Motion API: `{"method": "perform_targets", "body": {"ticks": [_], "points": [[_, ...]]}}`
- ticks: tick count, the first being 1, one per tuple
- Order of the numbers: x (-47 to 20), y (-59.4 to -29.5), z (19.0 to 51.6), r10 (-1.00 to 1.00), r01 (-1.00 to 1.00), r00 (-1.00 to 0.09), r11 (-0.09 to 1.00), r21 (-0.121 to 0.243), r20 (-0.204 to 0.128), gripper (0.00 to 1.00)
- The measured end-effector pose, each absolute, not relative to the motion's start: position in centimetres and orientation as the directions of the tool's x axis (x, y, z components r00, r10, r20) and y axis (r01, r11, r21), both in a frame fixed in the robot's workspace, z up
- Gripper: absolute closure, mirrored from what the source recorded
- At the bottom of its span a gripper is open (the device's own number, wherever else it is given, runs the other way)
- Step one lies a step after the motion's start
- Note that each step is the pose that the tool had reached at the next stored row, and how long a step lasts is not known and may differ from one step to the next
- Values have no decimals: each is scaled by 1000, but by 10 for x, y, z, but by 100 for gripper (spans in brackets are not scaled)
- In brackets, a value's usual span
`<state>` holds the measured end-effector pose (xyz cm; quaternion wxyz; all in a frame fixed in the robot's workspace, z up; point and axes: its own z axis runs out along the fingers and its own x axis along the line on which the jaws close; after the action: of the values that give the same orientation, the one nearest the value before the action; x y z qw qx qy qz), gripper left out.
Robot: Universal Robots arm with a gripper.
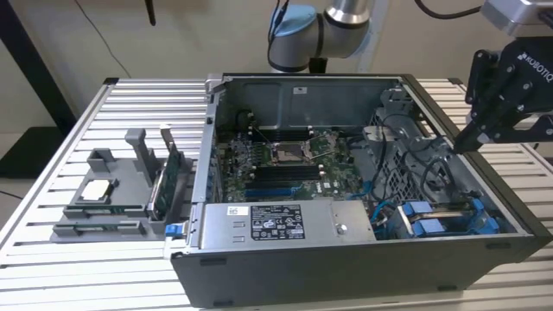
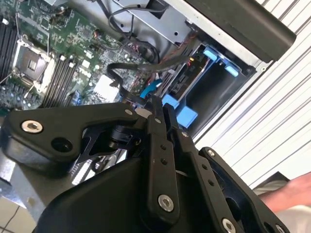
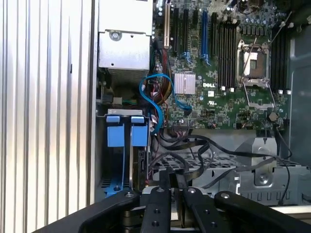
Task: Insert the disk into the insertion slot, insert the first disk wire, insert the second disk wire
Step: 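Insert the second disk wire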
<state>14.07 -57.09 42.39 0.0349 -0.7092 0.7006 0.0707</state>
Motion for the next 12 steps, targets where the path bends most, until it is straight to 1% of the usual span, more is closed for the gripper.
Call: {"method": "perform_targets", "body": {"ticks": [5,12], "points": [[132,-573,424,-989,-999,10,-16,41,-149,84],[130,-574,415,-989,-1000,14,-16,9,-148,84]]}}
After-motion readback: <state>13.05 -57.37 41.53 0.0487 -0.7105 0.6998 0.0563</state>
